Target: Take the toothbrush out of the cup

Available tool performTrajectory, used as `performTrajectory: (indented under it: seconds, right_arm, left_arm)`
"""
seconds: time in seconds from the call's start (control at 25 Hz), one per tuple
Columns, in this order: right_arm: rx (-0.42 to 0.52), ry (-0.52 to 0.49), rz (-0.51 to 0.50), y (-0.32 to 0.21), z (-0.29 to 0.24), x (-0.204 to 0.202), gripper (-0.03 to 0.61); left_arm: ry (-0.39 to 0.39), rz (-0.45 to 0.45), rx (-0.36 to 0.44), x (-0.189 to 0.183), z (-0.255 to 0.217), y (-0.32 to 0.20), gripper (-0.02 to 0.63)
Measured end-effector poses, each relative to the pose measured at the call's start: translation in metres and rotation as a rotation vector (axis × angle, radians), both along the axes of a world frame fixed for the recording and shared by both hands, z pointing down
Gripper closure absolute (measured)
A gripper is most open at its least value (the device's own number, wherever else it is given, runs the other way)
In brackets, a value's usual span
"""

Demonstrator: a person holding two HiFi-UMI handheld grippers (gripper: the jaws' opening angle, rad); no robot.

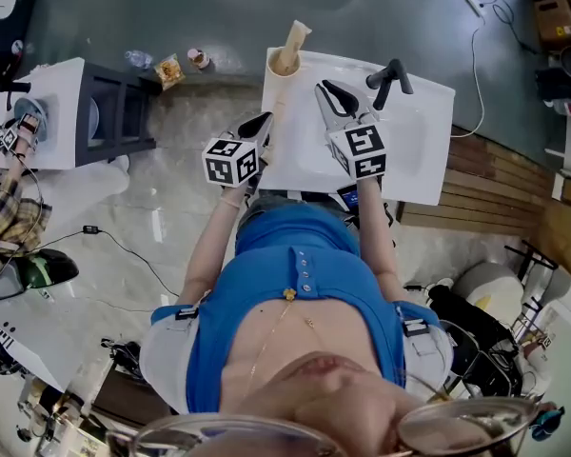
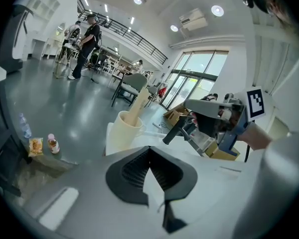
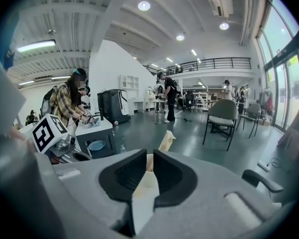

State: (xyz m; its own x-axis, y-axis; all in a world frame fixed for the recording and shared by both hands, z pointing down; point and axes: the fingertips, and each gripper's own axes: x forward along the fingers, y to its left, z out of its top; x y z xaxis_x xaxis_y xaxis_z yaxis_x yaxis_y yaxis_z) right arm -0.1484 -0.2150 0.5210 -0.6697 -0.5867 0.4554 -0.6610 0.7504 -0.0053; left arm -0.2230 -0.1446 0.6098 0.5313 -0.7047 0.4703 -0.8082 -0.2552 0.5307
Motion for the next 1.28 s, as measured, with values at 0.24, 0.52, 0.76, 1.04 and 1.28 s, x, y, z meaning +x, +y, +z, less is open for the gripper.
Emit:
performTrajectory:
  seconds: [0.24,0.52,0.76,1.04,1.28]
  right_arm:
    - [-0.025,0.012,-0.011,-0.015,0.014,-0.019,0.531]
    - [-0.069,0.017,0.01,-0.036,0.035,-0.032,0.498]
    - [-0.127,0.002,0.047,-0.056,0.054,-0.039,0.458]
    - [-0.193,-0.04,0.081,-0.08,0.076,-0.05,0.433]
    - [-0.196,0.013,0.098,-0.094,0.095,-0.057,0.425]
  left_arm:
    - [-0.049,0.046,0.058,0.0,-0.022,0.004,0.614]
    - [-0.043,0.066,0.071,0.001,-0.033,0.012,0.614]
    - [-0.022,0.048,0.059,-0.007,-0.034,0.019,0.614]
    - [-0.028,0.014,0.026,-0.021,-0.024,0.025,0.614]
    - [-0.042,-0.023,0.013,-0.036,-0.021,0.027,0.614]
